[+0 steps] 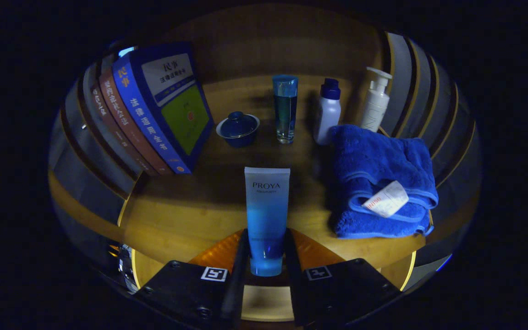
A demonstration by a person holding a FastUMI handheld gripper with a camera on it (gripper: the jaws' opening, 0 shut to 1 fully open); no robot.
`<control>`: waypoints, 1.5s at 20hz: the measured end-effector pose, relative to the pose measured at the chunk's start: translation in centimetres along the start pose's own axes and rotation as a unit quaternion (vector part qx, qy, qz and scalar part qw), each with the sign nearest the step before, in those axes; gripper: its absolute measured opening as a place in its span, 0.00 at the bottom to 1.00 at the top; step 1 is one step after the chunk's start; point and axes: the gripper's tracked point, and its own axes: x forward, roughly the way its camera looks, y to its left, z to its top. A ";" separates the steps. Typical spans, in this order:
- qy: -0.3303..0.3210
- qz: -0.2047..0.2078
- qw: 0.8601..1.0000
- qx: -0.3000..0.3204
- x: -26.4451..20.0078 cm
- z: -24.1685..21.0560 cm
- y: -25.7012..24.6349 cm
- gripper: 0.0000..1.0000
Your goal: Pull open the drawer, take out the items inside it, and place them on the countertop above the cabinet.
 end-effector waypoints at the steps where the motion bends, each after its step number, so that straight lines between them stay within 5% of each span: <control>1: 0.001 0.002 1.000 -0.001 0.5 0.1 0.1 0.47; 5: 0.002 0.009 1.000 0.002 1.5 0.3 0.1 0.48; 9: -0.025 0.008 1.000 0.006 0.1 1.3 0.0 1.00; 14: -0.068 0.012 0.998 -0.001 -4.5 0.7 0.4 1.00; 20: -0.196 0.021 0.980 -0.025 -14.9 -1.9 1.7 1.00; 30: -0.319 0.050 0.946 -0.003 -24.6 -13.4 1.3 0.99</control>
